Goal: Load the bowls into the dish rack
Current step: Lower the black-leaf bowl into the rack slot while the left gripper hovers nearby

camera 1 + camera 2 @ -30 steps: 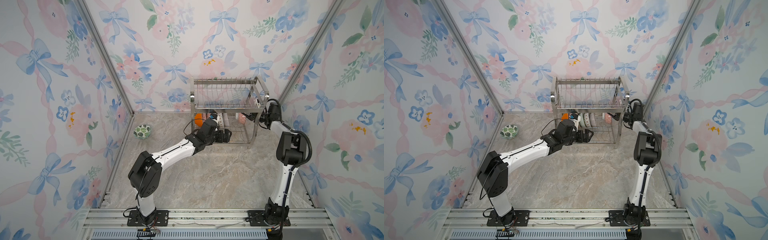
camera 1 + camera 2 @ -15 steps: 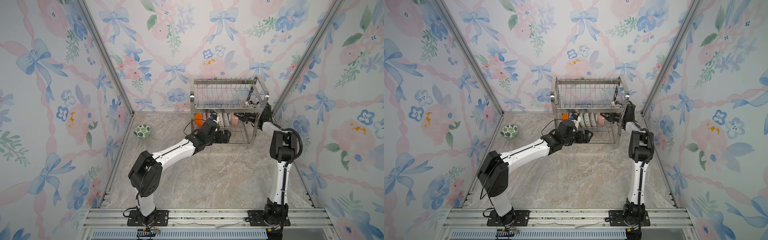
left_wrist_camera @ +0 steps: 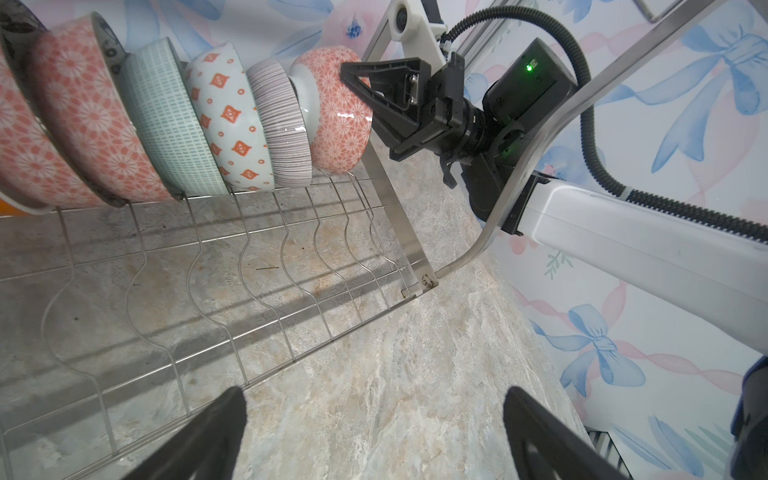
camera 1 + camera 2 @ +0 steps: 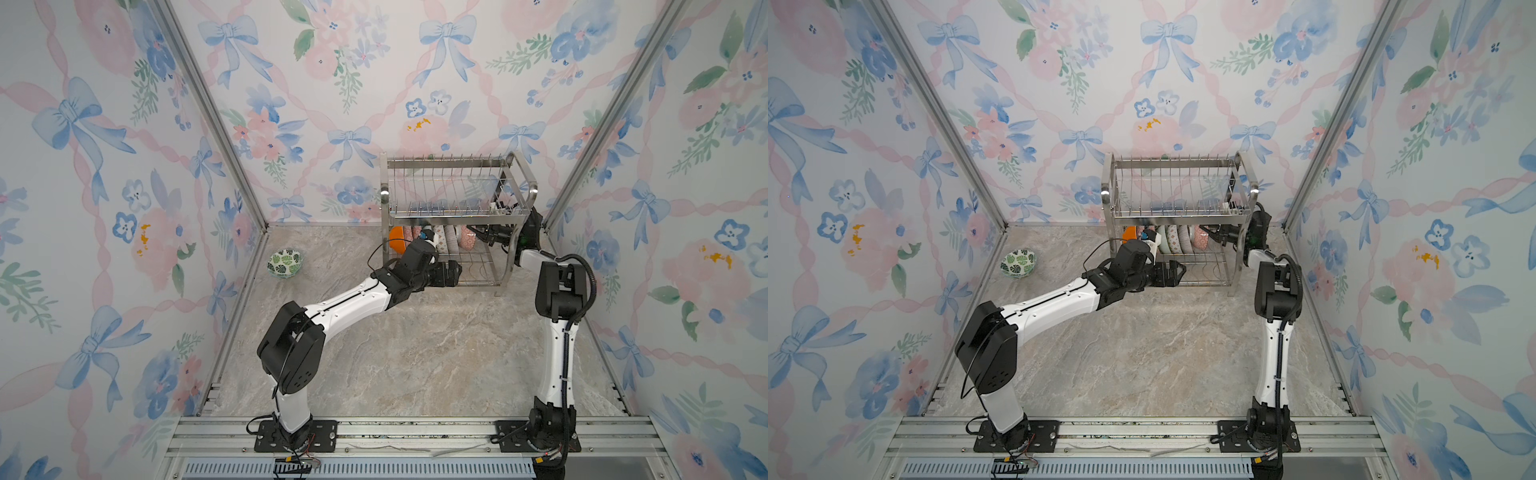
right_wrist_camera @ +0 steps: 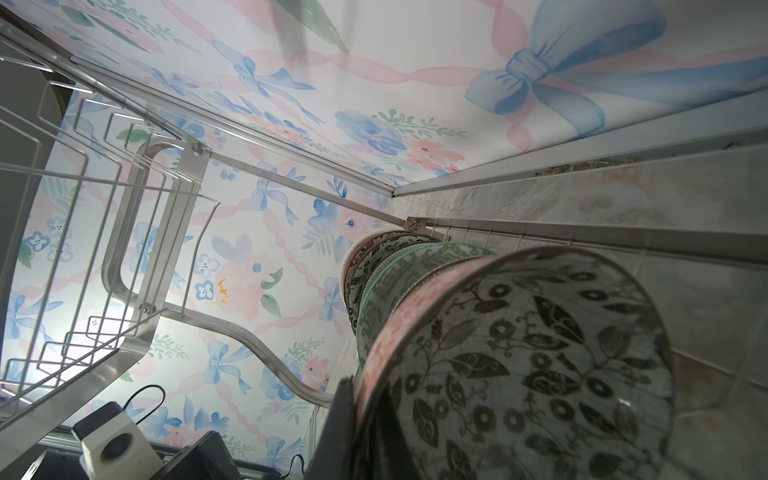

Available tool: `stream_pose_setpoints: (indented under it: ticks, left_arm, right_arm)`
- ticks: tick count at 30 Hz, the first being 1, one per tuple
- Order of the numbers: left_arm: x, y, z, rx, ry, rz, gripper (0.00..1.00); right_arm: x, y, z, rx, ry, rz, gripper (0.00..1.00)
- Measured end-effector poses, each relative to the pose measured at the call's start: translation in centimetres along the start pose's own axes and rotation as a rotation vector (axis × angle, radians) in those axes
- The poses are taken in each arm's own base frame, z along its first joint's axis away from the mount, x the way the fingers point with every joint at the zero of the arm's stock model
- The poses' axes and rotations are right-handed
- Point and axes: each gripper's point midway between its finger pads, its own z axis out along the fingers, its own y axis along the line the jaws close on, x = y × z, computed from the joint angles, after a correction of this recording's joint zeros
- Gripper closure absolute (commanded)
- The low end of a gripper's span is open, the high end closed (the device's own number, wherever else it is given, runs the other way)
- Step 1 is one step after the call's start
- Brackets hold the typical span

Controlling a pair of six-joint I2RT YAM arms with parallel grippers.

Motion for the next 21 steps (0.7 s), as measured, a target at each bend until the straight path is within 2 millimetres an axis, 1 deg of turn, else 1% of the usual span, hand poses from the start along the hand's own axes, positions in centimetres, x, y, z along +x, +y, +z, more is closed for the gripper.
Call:
stream_pose_setpoints:
  ticks: [10,21]
  left_arm:
    - [0.29,0.21,0.29,-0.005,0.007,0.000,0.02]
    - [0.30,0.22,0.28,-0.005,0.008,0.000,0.02]
  right_arm:
    - [0.24,-0.62,-0.10,0.027,0.012,-0.012,1.00]
    - [0.68,-0.71,-0.17,0.071,0.039,-0.050,1.00]
